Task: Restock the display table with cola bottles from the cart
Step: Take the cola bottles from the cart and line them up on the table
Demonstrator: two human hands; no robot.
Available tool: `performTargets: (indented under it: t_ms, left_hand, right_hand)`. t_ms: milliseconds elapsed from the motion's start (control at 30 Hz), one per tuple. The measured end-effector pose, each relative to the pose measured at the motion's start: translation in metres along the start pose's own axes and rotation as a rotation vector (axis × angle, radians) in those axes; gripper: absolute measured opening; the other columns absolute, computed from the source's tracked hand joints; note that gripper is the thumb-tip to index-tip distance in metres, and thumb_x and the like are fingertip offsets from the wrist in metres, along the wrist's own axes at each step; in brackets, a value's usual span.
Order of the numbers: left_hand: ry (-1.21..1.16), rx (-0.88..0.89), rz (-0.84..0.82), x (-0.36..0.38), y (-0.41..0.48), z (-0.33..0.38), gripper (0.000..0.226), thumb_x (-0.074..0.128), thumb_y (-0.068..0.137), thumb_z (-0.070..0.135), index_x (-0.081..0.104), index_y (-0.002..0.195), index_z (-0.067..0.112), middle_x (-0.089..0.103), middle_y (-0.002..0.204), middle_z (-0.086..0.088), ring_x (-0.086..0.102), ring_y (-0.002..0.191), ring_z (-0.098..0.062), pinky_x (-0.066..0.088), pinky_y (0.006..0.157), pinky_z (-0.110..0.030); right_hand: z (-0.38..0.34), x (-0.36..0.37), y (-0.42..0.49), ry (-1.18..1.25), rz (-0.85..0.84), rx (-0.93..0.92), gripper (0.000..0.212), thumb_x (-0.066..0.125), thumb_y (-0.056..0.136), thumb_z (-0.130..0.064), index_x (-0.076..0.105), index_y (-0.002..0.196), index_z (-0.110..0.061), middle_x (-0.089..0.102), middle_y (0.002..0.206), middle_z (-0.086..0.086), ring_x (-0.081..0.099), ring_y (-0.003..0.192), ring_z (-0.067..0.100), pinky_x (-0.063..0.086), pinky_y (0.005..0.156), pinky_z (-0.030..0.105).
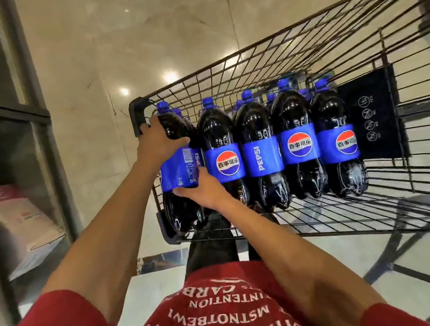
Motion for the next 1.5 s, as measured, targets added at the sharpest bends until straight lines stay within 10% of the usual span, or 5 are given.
performTargets:
  t_ms: [233, 400, 933, 1500]
  left_hand:
    - [0.005, -0.081, 0.070, 0.008, 0.001, 0.007, 0.110, 0.087, 0.071, 0.051, 0.029, 0.152, 0.007, 0.037, 0.149, -0.019, 0.046, 0.134, -0.039, 0.042, 0.107, -0.048]
    - [0.019, -0.100, 0.096, 0.009, 0.000, 0.008, 0.102, 0.087, 0.071, 0.050, 0.036, 0.149, 0.008, 0.039, 0.148, -0.014, 0.047, 0.133, -0.033, 0.042, 0.106, -0.045]
    - [-0.576, -0.187, -0.009, 0.012, -0.026, -0.006, 0.106, 0.095, 0.063, 0.047, 0.036, 0.145, 0.013, 0.058, 0.130, 0.002, 0.063, 0.112, -0.014, 0.056, 0.091, -0.031]
    - [-1.044, 0.006, 0.355, -0.045, -0.136, -0.001, 0.096, 0.094, 0.063, 0.010, 0.033, 0.136, 0.015, 0.062, 0.120, 0.006, 0.067, 0.097, 0.005, 0.054, 0.086, -0.021]
  right_hand:
    - [0.007, 0.007, 0.016, 0.282, -0.088, 0.053, 0.081, 0.094, 0.067, -0.040, 0.048, 0.132, -0.021, 0.068, 0.117, -0.010, 0.064, 0.106, 0.011, 0.049, 0.090, 0.027]
    - [0.021, 0.036, 0.052, 0.295, 0.005, 0.059, 0.118, 0.086, 0.022, -0.081, 0.053, 0.123, -0.029, 0.070, 0.113, -0.012, 0.068, 0.103, 0.009, 0.058, 0.091, 0.039]
    - [-0.006, -0.005, -0.010, 0.101, 0.148, 0.058, 0.104, 0.079, 0.030, -0.074, 0.045, 0.116, -0.026, 0.064, 0.112, -0.008, 0.066, 0.102, 0.016, 0.056, 0.090, 0.043]
    - [-0.046, -0.014, -0.084, -0.254, 0.312, -0.343, 0.086, 0.082, 0.036, -0.070, 0.054, 0.107, -0.031, 0.064, 0.100, -0.012, 0.066, 0.089, 0.013, 0.060, 0.068, 0.039]
Point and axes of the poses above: each hand's wrist, its own y-axis towards the middle knuckle, its own x-axis out of the palm, z = x × y, the point moved 1 cm from there along y, towards the middle knuckle
